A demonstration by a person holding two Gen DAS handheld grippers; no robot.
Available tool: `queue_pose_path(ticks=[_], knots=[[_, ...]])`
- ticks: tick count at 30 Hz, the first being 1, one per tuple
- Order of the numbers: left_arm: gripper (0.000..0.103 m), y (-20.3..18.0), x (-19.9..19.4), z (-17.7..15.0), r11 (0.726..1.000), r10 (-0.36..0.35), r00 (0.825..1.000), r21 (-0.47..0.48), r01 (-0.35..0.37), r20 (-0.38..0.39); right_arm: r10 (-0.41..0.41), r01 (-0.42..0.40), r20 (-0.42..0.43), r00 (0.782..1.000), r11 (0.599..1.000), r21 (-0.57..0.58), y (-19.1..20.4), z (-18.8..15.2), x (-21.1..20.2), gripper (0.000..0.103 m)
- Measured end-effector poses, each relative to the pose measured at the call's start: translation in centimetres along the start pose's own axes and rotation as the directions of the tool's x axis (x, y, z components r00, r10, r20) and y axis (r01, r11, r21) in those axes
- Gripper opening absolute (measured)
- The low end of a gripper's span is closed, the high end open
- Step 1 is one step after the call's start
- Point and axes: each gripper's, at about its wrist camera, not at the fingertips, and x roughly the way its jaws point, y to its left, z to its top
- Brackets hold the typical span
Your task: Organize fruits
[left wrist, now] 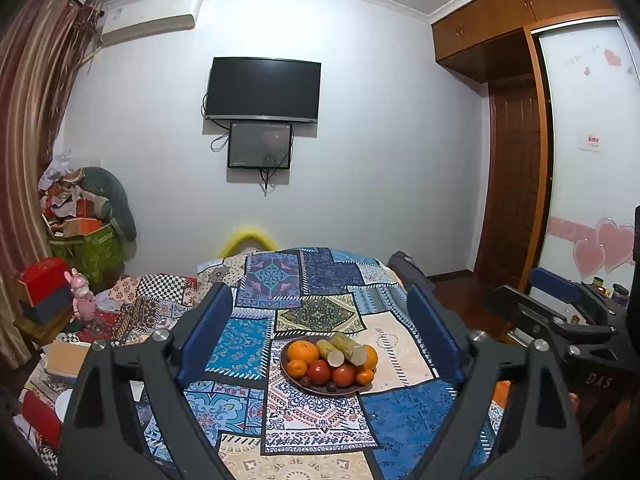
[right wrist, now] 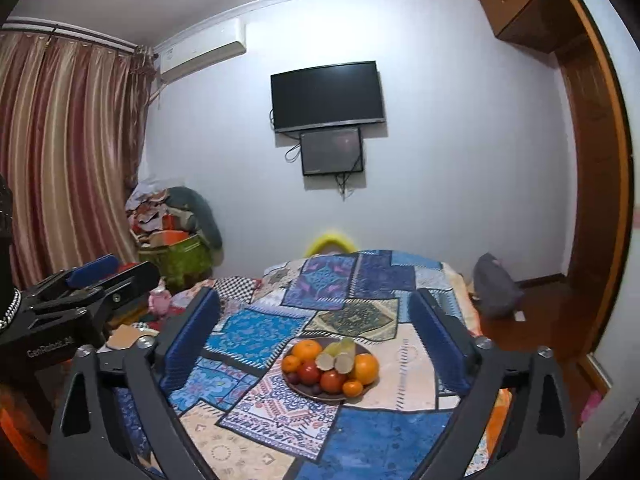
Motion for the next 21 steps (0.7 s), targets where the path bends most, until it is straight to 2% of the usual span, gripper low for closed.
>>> queue_pose_path(ticks=[6,21], knots=[[0.101,-0.5,-0.2,-0.5,1.000,0.017,1.000,0.019,-0.018,0.004,-0.032,0.032,0.020,0.999,0.999,-0.011,-0.3,-0.1,-0.5,0.103],[0.103,-0.6,-0.1,-1.0,1.000,0.018,1.000,0.014,-0.018,-0.010,-0.056,0.058,0.027,0.998,0.996,-0.063,0.3,-0.4,-1.2,0.103]])
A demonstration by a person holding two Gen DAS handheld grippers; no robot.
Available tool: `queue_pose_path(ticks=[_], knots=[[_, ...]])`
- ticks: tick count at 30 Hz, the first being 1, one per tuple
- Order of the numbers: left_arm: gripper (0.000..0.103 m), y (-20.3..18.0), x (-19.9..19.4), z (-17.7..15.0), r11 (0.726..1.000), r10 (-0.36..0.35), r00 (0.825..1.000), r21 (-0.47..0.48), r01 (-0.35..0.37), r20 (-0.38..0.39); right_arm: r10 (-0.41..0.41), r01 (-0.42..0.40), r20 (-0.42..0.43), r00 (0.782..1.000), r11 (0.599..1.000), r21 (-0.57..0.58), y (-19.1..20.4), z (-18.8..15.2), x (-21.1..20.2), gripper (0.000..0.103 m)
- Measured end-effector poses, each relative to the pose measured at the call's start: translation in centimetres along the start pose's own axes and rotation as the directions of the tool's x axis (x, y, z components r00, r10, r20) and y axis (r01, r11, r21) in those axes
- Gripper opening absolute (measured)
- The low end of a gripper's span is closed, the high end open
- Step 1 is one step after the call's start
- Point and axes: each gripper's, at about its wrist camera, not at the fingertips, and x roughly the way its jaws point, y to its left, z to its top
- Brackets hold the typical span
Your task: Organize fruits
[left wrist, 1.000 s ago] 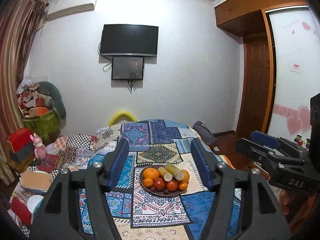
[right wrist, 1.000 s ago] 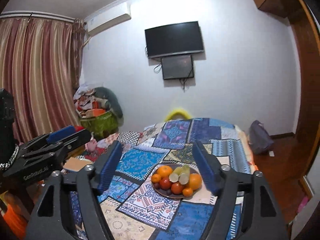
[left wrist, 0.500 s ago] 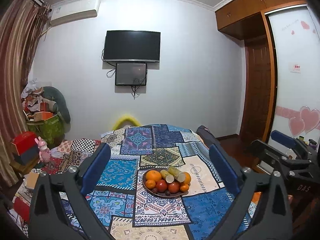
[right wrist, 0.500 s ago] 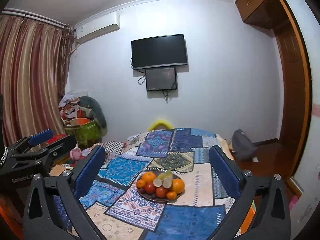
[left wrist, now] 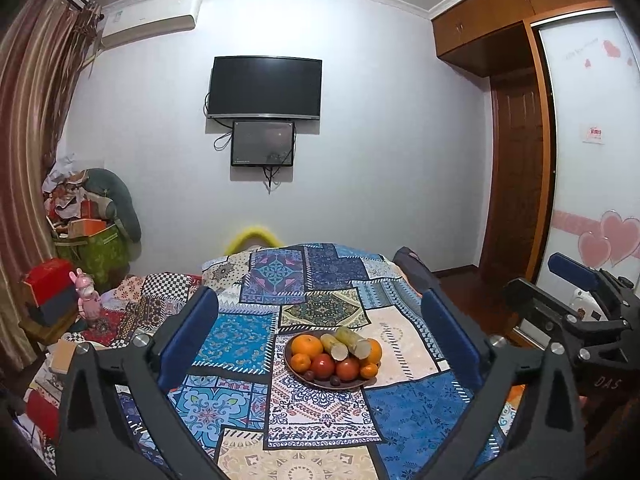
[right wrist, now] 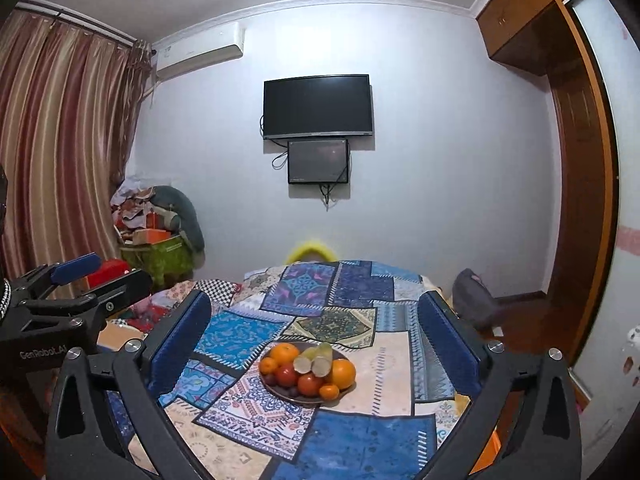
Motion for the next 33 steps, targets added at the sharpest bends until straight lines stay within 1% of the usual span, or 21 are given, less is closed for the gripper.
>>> queue_pose_path(ticks=[8,16,22,25,33], knots=[[0.103,0.12,0.11,-0.11,1.000,0.007,1.000,-0.006,-0.007,-0.001,-0.002,0.002,-0.007,1.000,1.000,0.001,-0.07,-0.04,-0.08,0.103],[0.103,-0.15,0.04,-0.35,1.000,0.006,1.000,0.009,-0.006,0.001,-0.003,0.003,-0.009,1.000,1.000,-0.003,0.04,0.03,-0.13,0.103],[0.103,-0.22,0.12,-0.43,1.000,-0.001,1.000,0.007,0.001,-0.006,-0.008,0.007,-0.007,1.000,1.000,-0.006,0.08,0.12,-0.15,0.103],[0.103,-0.25,0.36,-0.36,1.000,-0.014,1.000,0.011,0.015,-0.022,-0.009,0.009,-0.007,1.000,1.000,-0.004,0.08,0.12,-0.15,0.103],[0.103,0.09,0.82,-0.56,1.000,-0.020,0.999,-0.011,0.020,-0.034,-0.010,0.010,-0.008,1.000,1.000,0.003,-0.18,0.03,-0.04,0.103]])
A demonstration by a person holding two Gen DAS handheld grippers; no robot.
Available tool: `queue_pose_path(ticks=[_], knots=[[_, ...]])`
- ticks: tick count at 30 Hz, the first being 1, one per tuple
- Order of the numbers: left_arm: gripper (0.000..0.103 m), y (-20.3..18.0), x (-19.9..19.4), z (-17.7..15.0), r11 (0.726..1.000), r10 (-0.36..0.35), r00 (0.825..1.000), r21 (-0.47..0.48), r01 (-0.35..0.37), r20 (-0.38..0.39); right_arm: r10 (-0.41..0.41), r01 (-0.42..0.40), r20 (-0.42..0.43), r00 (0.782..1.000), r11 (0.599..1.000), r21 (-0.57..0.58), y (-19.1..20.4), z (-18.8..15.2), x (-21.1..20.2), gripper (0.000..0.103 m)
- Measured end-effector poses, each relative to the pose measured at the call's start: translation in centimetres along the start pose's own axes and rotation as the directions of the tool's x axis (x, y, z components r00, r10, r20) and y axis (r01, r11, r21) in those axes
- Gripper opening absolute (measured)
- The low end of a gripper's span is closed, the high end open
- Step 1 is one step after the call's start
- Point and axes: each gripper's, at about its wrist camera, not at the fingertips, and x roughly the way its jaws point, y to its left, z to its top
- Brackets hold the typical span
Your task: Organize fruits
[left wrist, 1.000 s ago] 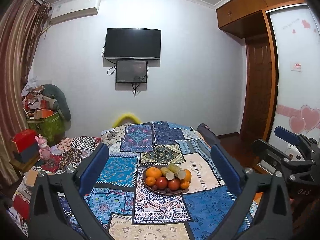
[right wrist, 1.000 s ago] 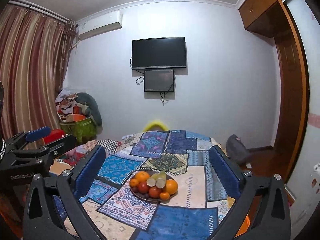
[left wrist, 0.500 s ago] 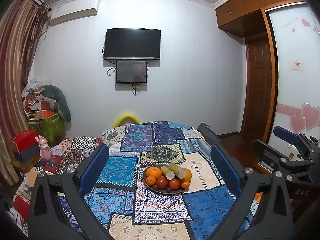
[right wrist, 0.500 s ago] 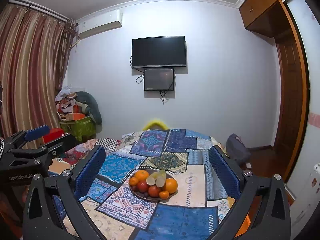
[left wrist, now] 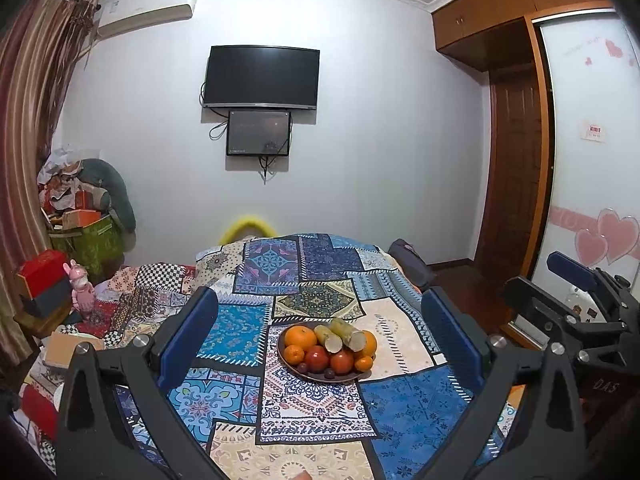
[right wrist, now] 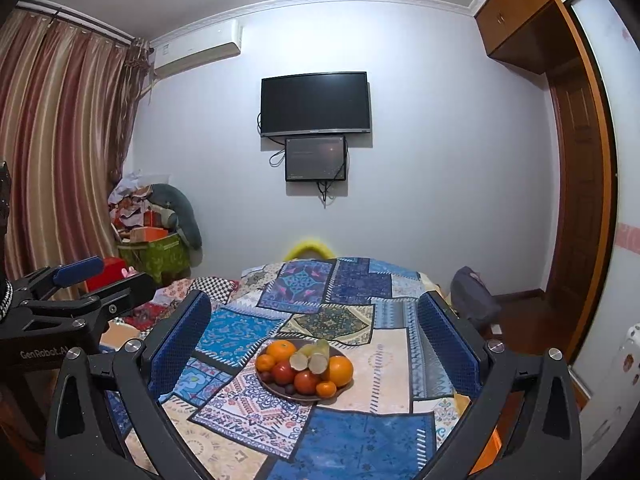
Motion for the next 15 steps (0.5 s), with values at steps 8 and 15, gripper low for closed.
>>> queue_pose_path(ticks=[8,15], knots=[[0.103,-0.16,0.16,-0.07,1.000,-0.009,1.000,0.005,0.009,-0.004,0.001,-0.001,-0.006,1.000,1.000,0.007,-0.08,-0.07,0.28,0.103],[0.103,-0.13,0.33,-0.17,1.000,-0.015,1.000,0.003,0.015,-0.011,0.003,-0.003,-0.008,1.000,1.000,0.006,-0.01,-0.09,0.38,0.103]])
